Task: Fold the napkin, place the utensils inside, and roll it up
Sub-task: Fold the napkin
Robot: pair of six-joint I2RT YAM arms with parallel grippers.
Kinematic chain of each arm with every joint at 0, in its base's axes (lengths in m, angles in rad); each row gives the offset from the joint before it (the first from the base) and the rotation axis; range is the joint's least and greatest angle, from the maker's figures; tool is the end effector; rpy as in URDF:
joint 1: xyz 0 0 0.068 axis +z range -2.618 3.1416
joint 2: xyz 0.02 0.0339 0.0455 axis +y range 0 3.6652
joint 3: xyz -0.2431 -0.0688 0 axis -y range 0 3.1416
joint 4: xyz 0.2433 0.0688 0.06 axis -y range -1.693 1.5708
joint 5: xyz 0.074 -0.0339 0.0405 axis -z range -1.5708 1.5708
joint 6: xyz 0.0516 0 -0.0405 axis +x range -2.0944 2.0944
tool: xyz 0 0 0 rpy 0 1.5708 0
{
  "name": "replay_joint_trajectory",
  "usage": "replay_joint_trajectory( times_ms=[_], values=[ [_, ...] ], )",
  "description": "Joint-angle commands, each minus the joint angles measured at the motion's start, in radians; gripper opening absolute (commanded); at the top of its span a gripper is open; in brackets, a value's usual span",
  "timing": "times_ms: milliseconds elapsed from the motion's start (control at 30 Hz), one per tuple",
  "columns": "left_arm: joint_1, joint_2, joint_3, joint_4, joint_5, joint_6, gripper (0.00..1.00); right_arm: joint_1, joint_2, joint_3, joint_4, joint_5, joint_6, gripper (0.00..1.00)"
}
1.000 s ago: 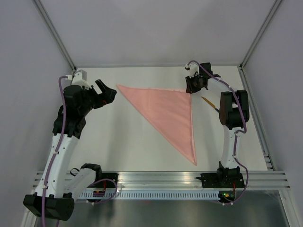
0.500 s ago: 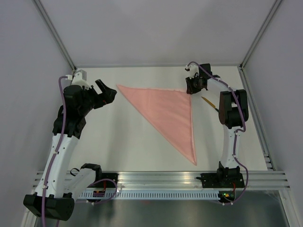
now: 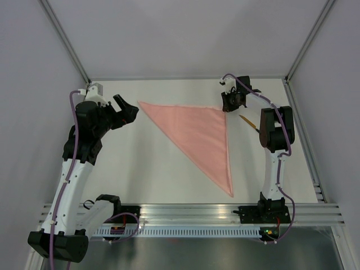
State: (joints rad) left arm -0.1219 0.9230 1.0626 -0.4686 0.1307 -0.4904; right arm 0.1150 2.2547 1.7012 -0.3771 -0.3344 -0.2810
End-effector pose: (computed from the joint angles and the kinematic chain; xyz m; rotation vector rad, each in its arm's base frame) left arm 0.2219 -0.0340 0.3602 -0.2650 1.9152 -0.5369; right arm 0.4803 0.0725 0.1266 -0.6182 2.3822 0.3458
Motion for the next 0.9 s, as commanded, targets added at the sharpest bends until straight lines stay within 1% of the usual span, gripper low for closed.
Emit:
replay_joint_trajectory(
  times_ms=[0,100,300,567,867],
  values=[
    [0.004,0.002,0.010,0.025,0.003,-0.042,1.00,0.002,-0.007,0.031,-0.006,0.012,0.008,0.17],
    [0.004,-0.003,0.013,0.024,0.003,-0.040,1.00,0.002,-0.021,0.031,-0.005,0.009,0.014,0.12],
    [0.002,0.000,0.016,0.024,0.003,-0.039,1.00,0.002,-0.056,0.028,-0.002,-0.003,0.023,0.08],
    [0.004,-0.003,0.022,0.021,0.000,-0.036,1.00,0.002,-0.084,0.037,-0.002,-0.005,0.039,0.05],
    [0.002,0.004,0.030,0.018,0.001,-0.033,1.00,0.002,-0.070,0.078,-0.016,0.008,0.045,0.04]
  ],
)
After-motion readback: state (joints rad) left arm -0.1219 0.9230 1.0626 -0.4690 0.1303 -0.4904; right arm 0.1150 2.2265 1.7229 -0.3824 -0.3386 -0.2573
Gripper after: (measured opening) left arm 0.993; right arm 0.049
